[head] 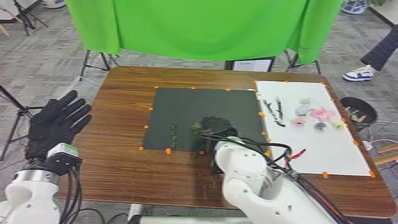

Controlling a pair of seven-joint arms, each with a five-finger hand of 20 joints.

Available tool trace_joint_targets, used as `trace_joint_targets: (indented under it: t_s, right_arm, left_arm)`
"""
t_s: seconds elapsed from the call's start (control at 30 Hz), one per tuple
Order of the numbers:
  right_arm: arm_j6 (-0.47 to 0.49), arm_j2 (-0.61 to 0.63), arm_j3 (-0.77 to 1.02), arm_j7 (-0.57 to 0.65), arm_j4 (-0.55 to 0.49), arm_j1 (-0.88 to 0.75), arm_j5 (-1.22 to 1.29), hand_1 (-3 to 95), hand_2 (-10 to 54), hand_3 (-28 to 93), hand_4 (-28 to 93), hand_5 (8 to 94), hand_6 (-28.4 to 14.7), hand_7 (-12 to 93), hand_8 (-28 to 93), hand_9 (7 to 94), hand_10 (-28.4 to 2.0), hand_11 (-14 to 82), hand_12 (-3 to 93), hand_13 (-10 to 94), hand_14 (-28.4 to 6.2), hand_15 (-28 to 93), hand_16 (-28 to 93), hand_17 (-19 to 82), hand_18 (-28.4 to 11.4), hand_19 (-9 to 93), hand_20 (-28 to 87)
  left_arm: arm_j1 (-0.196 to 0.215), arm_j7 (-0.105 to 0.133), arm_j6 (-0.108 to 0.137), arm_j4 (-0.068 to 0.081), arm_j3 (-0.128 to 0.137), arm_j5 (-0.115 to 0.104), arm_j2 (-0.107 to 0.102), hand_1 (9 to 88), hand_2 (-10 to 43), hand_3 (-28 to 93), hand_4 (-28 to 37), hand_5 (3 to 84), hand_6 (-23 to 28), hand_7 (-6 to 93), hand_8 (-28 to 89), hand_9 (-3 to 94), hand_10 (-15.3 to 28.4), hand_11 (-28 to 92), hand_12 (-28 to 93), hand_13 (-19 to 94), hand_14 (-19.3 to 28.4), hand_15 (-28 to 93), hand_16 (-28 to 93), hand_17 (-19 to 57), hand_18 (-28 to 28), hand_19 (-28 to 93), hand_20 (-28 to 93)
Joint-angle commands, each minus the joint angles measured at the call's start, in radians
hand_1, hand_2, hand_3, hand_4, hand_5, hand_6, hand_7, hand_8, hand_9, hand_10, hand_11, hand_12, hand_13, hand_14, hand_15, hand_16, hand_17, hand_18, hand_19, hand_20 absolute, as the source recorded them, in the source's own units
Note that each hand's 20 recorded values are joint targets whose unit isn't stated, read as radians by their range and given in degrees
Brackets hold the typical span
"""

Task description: Arrange flowers

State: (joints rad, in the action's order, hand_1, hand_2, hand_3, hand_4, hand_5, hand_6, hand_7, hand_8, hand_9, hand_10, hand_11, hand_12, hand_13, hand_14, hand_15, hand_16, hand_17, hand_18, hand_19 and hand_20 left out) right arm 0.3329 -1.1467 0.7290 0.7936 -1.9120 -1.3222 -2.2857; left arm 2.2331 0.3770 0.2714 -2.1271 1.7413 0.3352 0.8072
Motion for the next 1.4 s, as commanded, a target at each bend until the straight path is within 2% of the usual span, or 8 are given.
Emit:
trace_joint_targets:
  t_s: [0.03, 0.33, 0.57, 0.67, 0.77, 1.03, 1.3, 1.4]
  right_arm:
    - [-0.003, 0.056, -0.032, -0.048, 0.011, 0.031, -0.009, 41.3, -9.5, 67, -18, 75.5, -5.6, 20, -4, 84.8, -15.8, 25.2, 26.5, 88, -7.5, 42, 36, 61, -13.9, 93, 16]
    - [-0.026, 0.066, -0.001, -0.008, 0.071, 0.079, 0.025, 40.1, -8.4, 68, -18, 74.3, -5.8, 19, -8, 84.1, -15.9, 25.1, 25.9, 88, -7.3, 43, 36, 61, -13.9, 93, 16]
    - [0.018, 0.049, 0.009, 0.027, 0.027, 0.057, 0.04, 38.5, -7.9, 68, -18, 74.1, -6.0, 19, -8, 84.2, -16.2, 25.3, 25.8, 88, -7.6, 43, 35, 61, -13.9, 93, 16]
    - [0.033, 0.037, 0.022, 0.054, 0.0, 0.049, 0.079, 37.5, -7.7, 67, -18, 74.4, -6.4, 18, -8, 84.2, -16.3, 25.2, 25.7, 88, -7.9, 43, 35, 61, -14.0, 93, 16]
    - [0.042, 0.024, 0.032, 0.079, -0.019, 0.046, 0.118, 36.4, -7.6, 66, -17, 75.9, -6.7, 18, -8, 84.9, -16.6, 25.1, 25.6, 88, -8.2, 43, 35, 61, -14.2, 93, 16]
    - [0.009, 0.001, 0.034, 0.127, -0.03, 0.041, 0.144, 34.7, -5.9, 65, -17, 78.2, -7.3, 17, -7, 87.1, -17.0, 24.6, 25.5, 89, -8.6, 43, 34, 63, -14.8, 93, 16]
    - [0.035, -0.001, 0.061, 0.147, -0.042, 0.02, 0.167, 33.5, -4.0, 64, -17, 78.9, -7.6, 17, -7, 87.6, -17.2, 24.2, 25.7, 90, -8.9, 42, 34, 64, -14.7, 93, 15]
    - [-0.04, 0.027, 0.099, 0.16, -0.099, -0.025, 0.189, 33.7, -2.9, 64, -16, 78.7, -7.7, 16, -7, 87.5, -17.4, 24.1, 25.7, 90, -9.0, 42, 34, 64, -14.6, 93, 15]
  left_arm:
    - [0.007, 0.0, -0.015, 0.003, 0.0, -0.001, 0.005, 27.1, 10.7, 73, -28.3, 41.2, 9.9, 11.5, -7, 34.1, 16.6, 21, 14, 21, 16.4, 34, -5, -6.6, 15.5, 33, 10]
    - [0.013, -0.008, -0.014, 0.003, 0.0, 0.001, 0.011, 27.2, 10.7, 73, -28.3, 41.2, 9.9, 11.6, -7, 34.1, 16.4, 21, 14, 21, 16.4, 34, -5, -6.6, 15.5, 33, 10]
    - [0.016, -0.005, -0.013, 0.002, 0.005, -0.002, 0.006, 27.1, 10.7, 73, -28.3, 41.2, 9.9, 11.5, -7, 34.1, 16.6, 21, 14, 21, 16.4, 34, -5, -6.6, 15.4, 33, 10]
    - [0.011, -0.017, -0.019, 0.005, 0.004, 0.006, 0.009, 27.1, 10.7, 73, -28.3, 41.3, 9.9, 11.5, -7, 34.1, 16.6, 21, 14, 21, 16.5, 34, -5, -6.7, 15.4, 33, 10]
    - [0.01, -0.016, -0.018, 0.005, 0.004, 0.005, 0.01, 27.1, 10.8, 73, -28.3, 41.3, 9.9, 11.5, -7, 34.0, 16.5, 21, 14, 21, 16.5, 34, -5, -6.6, 15.4, 33, 10]
    - [0.006, -0.016, -0.014, 0.007, -0.003, 0.005, 0.013, 27.1, 10.8, 73, -28.3, 41.2, 9.9, 11.5, -7, 34.1, 16.5, 21, 14, 21, 16.4, 34, -5, -6.7, 15.5, 33, 10]
    - [0.012, -0.014, -0.012, 0.005, -0.003, -0.003, 0.012, 27.1, 10.8, 73, -28.3, 41.3, 9.9, 11.5, -7, 34.1, 16.5, 21, 14, 21, 16.5, 34, -5, -6.7, 15.5, 33, 10]
    - [0.019, -0.013, -0.018, 0.004, -0.001, -0.003, 0.019, 27.1, 10.8, 73, -28.3, 41.3, 9.9, 11.5, -7, 34.1, 16.5, 21, 14, 21, 16.5, 34, -5, -6.7, 15.5, 33, 10]
